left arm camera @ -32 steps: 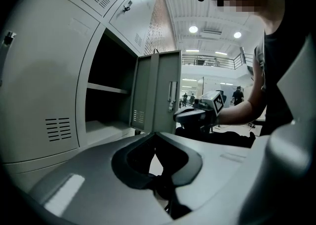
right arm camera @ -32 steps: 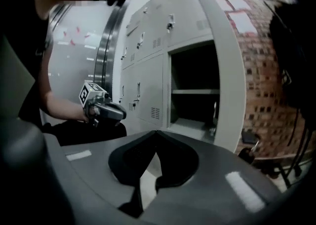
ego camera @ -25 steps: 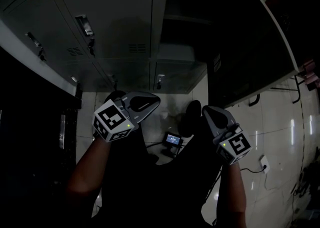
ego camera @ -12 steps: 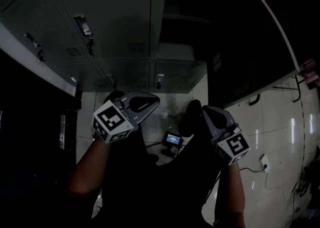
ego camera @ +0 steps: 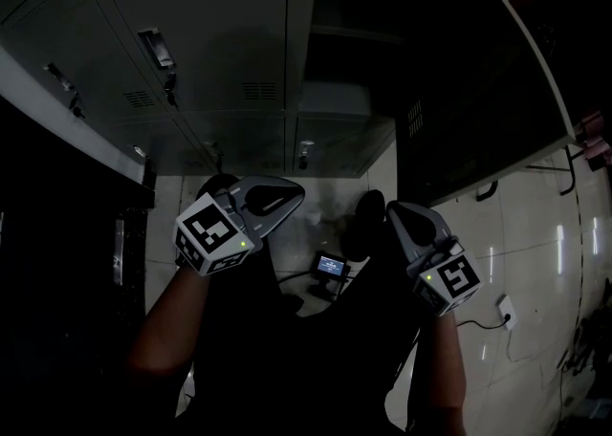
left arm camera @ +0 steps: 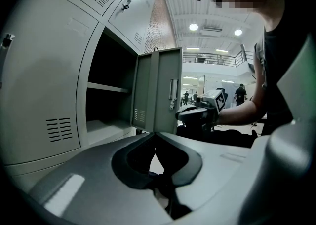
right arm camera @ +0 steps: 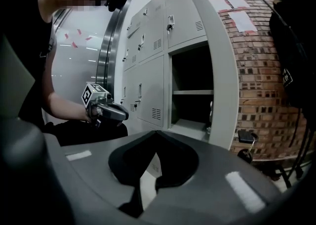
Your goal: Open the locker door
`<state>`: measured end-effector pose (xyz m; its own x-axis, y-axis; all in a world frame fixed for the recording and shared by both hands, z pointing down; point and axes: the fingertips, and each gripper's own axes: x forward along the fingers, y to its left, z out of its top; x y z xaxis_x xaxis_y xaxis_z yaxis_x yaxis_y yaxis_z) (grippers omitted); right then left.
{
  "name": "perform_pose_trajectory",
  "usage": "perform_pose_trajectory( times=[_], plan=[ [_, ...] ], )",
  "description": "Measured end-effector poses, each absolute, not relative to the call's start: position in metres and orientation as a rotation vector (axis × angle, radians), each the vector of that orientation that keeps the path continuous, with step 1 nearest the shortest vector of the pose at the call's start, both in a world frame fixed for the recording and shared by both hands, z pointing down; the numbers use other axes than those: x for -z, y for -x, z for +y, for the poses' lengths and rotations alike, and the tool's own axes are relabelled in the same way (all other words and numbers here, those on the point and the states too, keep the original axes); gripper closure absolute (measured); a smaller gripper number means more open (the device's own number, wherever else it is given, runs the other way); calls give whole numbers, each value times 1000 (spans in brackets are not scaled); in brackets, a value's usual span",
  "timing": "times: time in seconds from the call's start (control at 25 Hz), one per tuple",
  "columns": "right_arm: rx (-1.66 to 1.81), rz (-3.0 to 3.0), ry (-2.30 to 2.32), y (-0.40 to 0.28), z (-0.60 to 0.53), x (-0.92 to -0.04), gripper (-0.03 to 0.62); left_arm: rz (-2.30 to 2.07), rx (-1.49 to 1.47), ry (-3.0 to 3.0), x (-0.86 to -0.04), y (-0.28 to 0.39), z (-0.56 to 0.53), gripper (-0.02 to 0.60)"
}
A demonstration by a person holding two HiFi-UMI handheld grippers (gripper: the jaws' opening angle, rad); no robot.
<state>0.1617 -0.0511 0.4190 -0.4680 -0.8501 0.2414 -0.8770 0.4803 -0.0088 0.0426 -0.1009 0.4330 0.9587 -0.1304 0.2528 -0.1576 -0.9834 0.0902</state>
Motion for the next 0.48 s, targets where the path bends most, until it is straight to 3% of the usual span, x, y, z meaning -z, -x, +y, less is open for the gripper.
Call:
perform_pose_trajectory(
  times=[0.48],
  plan=[
    [-171, -2516, -1474, -158, -50, -420, 593, -223, -377, -3001, -434, -43, -100, 569]
  ],
)
